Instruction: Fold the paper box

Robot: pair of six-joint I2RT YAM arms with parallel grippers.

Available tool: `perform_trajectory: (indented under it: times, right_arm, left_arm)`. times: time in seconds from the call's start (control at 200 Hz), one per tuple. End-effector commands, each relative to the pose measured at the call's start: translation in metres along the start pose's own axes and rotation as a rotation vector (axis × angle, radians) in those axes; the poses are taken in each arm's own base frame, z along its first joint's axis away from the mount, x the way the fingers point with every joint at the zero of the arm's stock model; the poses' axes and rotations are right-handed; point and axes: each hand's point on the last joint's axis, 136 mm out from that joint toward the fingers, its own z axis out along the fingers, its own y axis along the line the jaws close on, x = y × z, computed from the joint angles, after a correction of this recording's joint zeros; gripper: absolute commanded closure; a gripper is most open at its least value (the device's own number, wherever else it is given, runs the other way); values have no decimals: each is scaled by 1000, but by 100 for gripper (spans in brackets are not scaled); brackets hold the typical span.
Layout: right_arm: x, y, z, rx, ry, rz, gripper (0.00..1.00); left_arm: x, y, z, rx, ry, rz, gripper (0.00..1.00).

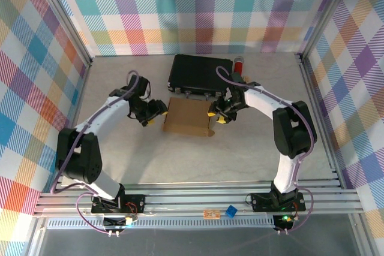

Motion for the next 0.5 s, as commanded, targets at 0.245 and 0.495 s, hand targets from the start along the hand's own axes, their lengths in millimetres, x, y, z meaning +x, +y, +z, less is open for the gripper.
perform_trajectory:
  times: [0.245,0.495]
  right_arm:
    - [-6,8,-13,-80,36,-101,47]
    - [-6,8,2,-172,91,-84,42]
  left_arm:
    - [-39,-3,64,-61,144,187,50]
    - [-41,2,87,-33,147,214,55]
